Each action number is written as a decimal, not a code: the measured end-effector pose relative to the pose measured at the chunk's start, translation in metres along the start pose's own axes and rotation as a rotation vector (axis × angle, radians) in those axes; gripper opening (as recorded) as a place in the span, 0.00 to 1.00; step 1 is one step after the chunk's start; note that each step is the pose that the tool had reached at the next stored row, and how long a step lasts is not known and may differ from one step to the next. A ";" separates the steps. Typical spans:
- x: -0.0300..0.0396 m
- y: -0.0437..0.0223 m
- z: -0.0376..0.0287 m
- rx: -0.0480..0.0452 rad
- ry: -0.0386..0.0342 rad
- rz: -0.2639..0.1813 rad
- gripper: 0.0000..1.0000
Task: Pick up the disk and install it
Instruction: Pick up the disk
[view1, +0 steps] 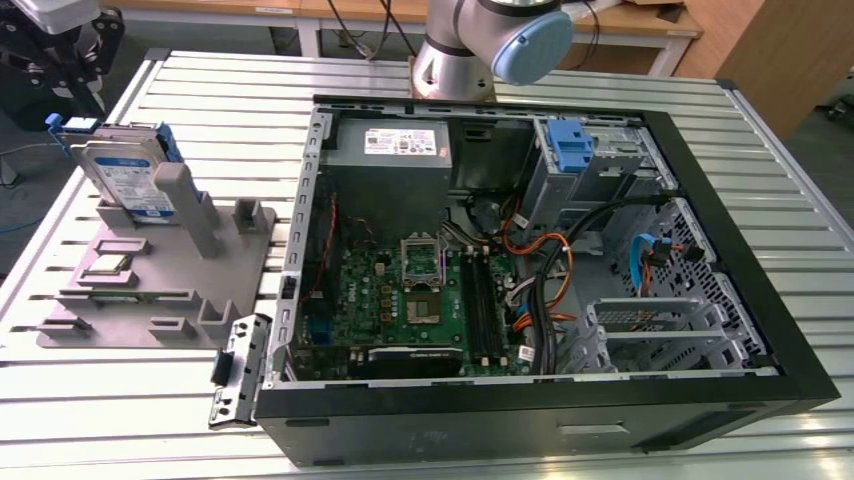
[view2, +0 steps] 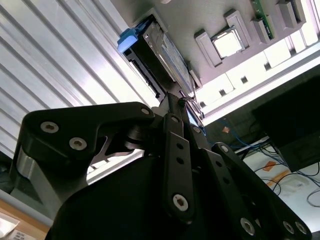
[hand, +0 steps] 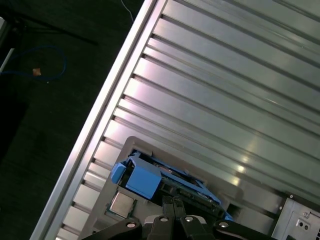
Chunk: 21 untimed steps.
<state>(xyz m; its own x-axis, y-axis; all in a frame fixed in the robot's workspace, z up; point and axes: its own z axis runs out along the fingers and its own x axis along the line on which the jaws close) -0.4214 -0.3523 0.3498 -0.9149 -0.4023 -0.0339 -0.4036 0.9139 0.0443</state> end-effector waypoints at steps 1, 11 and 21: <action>0.0000 0.0000 0.0000 -0.0002 0.0002 -0.004 0.11; 0.0000 0.0000 0.0000 -0.0024 0.0031 -0.069 0.11; 0.0000 0.0000 0.0000 -0.0036 0.0048 -0.105 0.11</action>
<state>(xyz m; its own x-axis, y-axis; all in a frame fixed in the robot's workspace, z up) -0.4214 -0.3523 0.3498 -0.8677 -0.4959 -0.0338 -0.4970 0.8666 0.0443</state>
